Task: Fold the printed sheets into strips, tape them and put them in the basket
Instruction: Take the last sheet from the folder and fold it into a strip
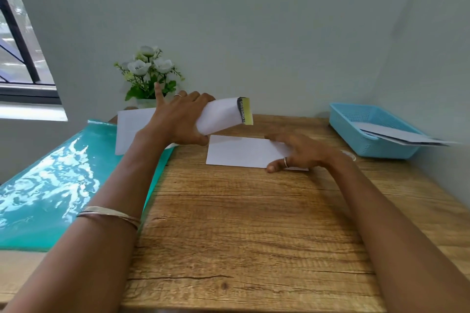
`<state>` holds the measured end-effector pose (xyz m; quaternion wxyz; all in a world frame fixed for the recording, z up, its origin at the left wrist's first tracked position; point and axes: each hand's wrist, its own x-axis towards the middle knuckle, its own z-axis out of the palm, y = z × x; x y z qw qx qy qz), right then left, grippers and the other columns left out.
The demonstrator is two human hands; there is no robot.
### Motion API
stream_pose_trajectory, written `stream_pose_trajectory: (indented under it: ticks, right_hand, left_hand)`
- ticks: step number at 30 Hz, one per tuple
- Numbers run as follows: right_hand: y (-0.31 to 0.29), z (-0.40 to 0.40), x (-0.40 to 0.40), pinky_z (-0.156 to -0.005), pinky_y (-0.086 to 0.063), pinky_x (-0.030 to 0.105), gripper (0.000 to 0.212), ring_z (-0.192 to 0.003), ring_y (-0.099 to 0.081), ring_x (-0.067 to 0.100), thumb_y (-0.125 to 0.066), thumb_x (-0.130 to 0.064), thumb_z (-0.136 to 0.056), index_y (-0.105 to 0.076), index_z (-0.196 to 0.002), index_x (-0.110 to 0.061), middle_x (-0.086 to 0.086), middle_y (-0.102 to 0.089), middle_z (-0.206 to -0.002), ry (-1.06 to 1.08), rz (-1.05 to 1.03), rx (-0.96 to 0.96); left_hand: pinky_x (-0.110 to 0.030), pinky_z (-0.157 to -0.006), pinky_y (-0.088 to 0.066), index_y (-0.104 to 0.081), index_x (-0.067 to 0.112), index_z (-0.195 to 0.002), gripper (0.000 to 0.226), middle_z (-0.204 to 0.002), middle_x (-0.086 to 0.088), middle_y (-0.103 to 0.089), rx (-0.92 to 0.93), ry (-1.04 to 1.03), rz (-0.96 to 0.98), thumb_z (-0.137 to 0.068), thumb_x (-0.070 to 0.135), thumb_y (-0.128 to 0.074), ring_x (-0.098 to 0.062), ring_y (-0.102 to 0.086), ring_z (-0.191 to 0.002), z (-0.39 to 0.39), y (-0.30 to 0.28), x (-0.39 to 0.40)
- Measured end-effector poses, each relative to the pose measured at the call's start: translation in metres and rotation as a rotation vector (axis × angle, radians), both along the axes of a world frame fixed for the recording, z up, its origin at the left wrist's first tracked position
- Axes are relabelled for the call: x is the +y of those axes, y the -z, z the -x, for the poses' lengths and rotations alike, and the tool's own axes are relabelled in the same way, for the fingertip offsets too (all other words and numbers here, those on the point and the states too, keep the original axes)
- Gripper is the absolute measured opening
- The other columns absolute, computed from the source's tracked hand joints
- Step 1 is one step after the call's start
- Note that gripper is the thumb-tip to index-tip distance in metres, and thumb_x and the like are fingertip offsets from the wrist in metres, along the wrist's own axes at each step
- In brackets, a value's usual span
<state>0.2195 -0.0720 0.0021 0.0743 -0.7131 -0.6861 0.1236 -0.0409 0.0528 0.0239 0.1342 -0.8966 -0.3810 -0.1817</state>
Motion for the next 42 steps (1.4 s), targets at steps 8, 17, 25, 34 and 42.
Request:
stream_pose_trajectory:
  ticks: [8,17,25,34,42]
  right_hand:
    - [-0.007,0.000,-0.003,-0.103,-0.032,0.038,0.084,-0.135,-0.033,0.025,-0.074,-0.043,-0.076,-0.032,-0.146,-0.024,0.002,-0.034,-0.151,0.056,0.021,0.035]
    - [-0.019,-0.005,-0.007,-0.076,-0.046,0.037,0.020,-0.092,-0.060,0.028,-0.060,-0.033,-0.092,-0.061,-0.094,-0.013,0.009,-0.065,-0.097,0.182,-0.151,0.167]
    - [-0.033,-0.017,-0.021,-0.070,-0.048,0.028,0.031,-0.076,-0.064,0.017,-0.065,-0.011,-0.088,-0.065,-0.118,-0.021,0.004,-0.070,-0.095,0.305,-0.616,0.648]
    - [-0.035,-0.016,-0.028,-0.086,-0.038,0.020,0.041,-0.103,-0.053,0.006,-0.059,-0.013,-0.093,-0.055,-0.132,-0.024,-0.003,-0.062,-0.126,0.193,-0.599,0.352]
    - [-0.036,-0.013,-0.028,-0.094,-0.041,0.028,0.041,-0.117,-0.055,0.017,-0.053,-0.013,-0.096,-0.052,-0.134,-0.030,-0.005,-0.056,-0.136,0.118,-0.511,0.181]
  left_hand:
    - [-0.075,-0.104,0.004,-0.029,0.029,-0.140,0.091,-0.131,0.000,-0.049,-0.020,0.017,0.031,-0.064,0.057,-0.071,-0.029,-0.040,-0.129,-0.003,0.006,0.000]
    - [-0.075,-0.104,0.000,-0.025,0.028,-0.142,0.097,-0.134,-0.003,-0.043,-0.035,0.016,-0.029,-0.062,0.058,-0.071,-0.029,-0.035,-0.131,-0.005,0.008,0.002]
    - [-0.076,-0.103,-0.002,-0.018,0.025,-0.146,0.111,-0.132,-0.008,-0.039,-0.044,-0.063,-0.106,-0.057,0.063,-0.072,-0.032,-0.031,-0.131,-0.015,0.012,-0.002]
    - [-0.077,-0.102,0.000,-0.021,0.021,-0.145,0.111,-0.131,-0.010,-0.040,-0.079,-0.108,-0.110,-0.056,0.063,-0.072,-0.033,-0.031,-0.131,-0.015,0.012,0.000]
    - [-0.077,-0.102,0.001,-0.018,0.022,-0.146,0.110,-0.130,-0.009,-0.038,-0.010,-0.044,-0.148,-0.058,0.061,-0.072,-0.031,-0.030,-0.130,-0.018,0.013,-0.005]
